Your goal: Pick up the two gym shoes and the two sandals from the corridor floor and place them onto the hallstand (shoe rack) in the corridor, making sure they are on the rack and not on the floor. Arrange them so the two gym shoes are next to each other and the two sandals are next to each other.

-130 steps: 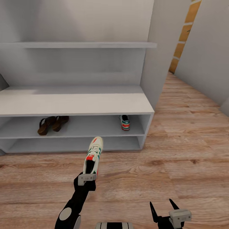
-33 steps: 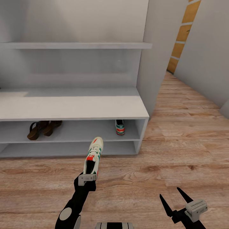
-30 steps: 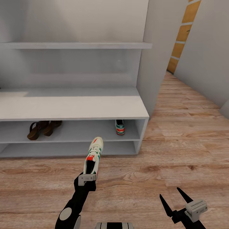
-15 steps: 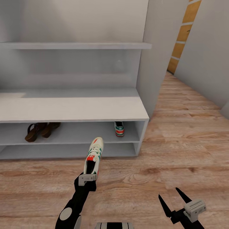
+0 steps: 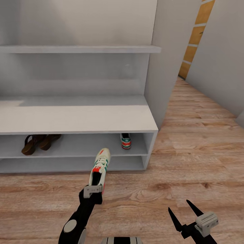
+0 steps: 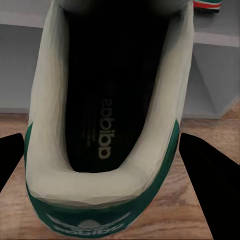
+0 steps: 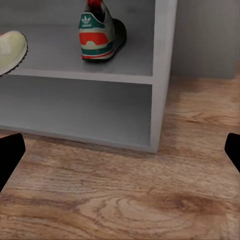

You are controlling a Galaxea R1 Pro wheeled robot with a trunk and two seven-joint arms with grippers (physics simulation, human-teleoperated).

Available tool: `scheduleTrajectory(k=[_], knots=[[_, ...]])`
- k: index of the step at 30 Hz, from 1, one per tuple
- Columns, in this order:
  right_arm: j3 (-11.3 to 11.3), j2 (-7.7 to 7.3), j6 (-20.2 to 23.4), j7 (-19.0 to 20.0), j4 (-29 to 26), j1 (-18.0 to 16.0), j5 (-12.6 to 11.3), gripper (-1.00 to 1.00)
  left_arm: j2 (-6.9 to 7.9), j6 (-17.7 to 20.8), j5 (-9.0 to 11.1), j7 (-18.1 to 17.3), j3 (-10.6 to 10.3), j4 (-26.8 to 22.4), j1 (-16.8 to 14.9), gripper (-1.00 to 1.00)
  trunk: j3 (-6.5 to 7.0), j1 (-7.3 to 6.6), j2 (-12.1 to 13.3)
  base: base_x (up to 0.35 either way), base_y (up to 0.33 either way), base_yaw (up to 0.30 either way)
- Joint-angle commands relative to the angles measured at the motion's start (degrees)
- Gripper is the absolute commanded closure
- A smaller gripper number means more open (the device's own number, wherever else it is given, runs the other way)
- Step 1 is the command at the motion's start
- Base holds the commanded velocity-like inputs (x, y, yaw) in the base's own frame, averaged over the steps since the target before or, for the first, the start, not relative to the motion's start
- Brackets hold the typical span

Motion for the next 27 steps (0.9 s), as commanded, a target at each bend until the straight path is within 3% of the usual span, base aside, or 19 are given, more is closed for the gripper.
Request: scheduleTrajectory(k=[1,9,13,21,27], knots=[[0.0,0.00,0.0,0.0,0.0,0.0,0.0,-1.00,-0.06,1.3,0.2,0.0,0.0,-0.1,-0.1,1.00,0.00,0.00,0.0,0.013,-0.005,0.000],[0.1,0.00,0.0,0.0,-0.1,0.0,0.0,-1.00,-0.63,8.4,0.8,0.1,-0.2,-0.1,-2.9,1.00,0.00,0.00,0.0,0.007,-0.003,0.000],[0.1,0.00,0.0,0.0,-0.1,0.0,0.0,-1.00,-1.22,10.0,0.9,0.1,-0.2,0.0,-3.8,1.00,0.00,0.00,0.0,0.002,-0.001,0.000],[0.1,0.00,0.0,0.0,-0.1,0.0,0.0,-1.00,-1.96,11.5,1.0,0.8,-0.2,0.1,-4.8,1.00,0.00,0.00,0.0,0.000,0.000,0.000],[0.2,0.02,0.0,0.0,-0.1,0.0,0.1,-1.00,-1.96,11.8,2.8,3.3,-0.3,0.9,-5.9,1.00,0.00,0.00,0.0,0.000,0.000,0.000]])
